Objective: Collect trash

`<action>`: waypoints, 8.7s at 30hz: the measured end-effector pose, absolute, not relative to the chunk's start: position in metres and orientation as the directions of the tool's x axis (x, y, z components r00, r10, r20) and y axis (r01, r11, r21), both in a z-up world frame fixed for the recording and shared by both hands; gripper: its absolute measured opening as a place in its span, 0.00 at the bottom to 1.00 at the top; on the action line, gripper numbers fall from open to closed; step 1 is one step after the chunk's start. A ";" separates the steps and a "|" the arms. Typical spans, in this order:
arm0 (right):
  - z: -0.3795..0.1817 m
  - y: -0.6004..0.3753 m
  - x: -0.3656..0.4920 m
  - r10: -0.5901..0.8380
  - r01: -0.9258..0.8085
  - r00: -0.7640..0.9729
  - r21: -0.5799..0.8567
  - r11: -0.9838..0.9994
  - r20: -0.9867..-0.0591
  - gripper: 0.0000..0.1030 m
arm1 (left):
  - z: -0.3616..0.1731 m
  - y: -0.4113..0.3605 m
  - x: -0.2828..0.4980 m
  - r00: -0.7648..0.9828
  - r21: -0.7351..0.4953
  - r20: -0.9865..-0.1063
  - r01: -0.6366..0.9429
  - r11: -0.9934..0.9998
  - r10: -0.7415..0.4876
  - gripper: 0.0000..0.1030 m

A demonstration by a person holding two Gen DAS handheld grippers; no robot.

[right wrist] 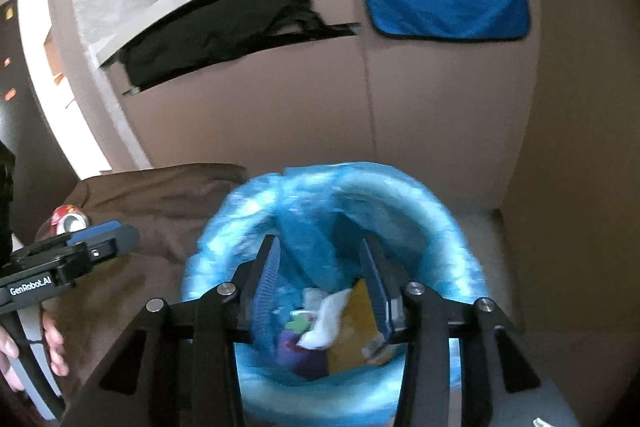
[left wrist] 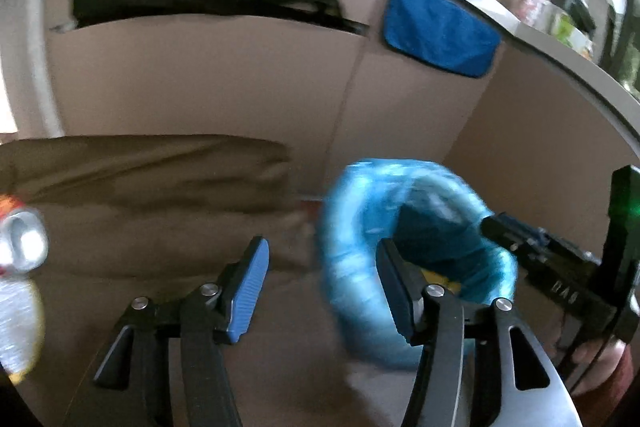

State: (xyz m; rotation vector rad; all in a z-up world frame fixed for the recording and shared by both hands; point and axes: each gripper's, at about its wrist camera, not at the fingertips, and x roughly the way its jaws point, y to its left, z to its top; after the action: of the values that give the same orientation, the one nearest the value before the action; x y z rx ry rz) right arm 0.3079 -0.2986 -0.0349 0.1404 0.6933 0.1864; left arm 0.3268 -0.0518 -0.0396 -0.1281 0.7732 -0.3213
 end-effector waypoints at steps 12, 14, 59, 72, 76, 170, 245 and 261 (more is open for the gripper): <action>-0.019 -0.115 0.311 0.489 -0.492 0.604 0.188 0.850 -0.630 0.40 | -0.043 0.158 0.268 0.720 -0.174 -0.689 -0.049 0.983 -0.086 0.62; -0.019 -0.075 0.313 0.534 -0.555 0.557 0.194 0.809 -0.636 0.40 | -0.047 0.187 0.261 0.717 -0.189 -0.694 -0.092 0.978 -0.067 0.62; -0.039 -0.063 0.317 0.382 -0.377 0.666 0.153 0.913 -0.641 0.19 | -0.097 0.220 0.303 0.578 -0.190 -0.813 -0.144 0.971 -0.074 0.55; -0.033 -0.076 0.303 0.416 -0.408 0.669 0.163 0.898 -0.616 0.15 | -0.046 0.196 0.266 0.727 -0.234 -0.681 -0.109 0.966 -0.083 0.11; -0.022 -0.077 0.295 0.423 -0.425 0.687 0.145 0.893 -0.591 0.00 | -0.024 0.182 0.254 0.762 -0.214 -0.642 -0.066 0.975 -0.090 0.11; -0.044 -0.314 0.231 0.143 -0.048 0.808 0.177 0.983 -0.572 0.38 | -0.038 -0.103 0.266 0.740 -0.154 -0.604 0.255 0.955 -0.295 0.43; -0.017 -0.222 -0.015 0.200 -0.177 0.869 0.094 0.980 -0.452 0.47 | -0.010 -0.058 -0.013 0.863 0.099 -0.501 -0.022 0.995 0.069 0.43; -0.017 -0.222 -0.015 0.198 -0.174 0.870 0.093 0.980 -0.452 0.47 | -0.010 -0.062 -0.012 0.861 0.101 -0.504 -0.016 0.995 0.065 0.43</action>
State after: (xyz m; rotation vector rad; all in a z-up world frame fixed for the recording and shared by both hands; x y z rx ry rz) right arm -0.0146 -0.2225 -0.0171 0.0497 0.4778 0.1945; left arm -0.0117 -0.0622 -0.0095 0.0947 0.5318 0.0430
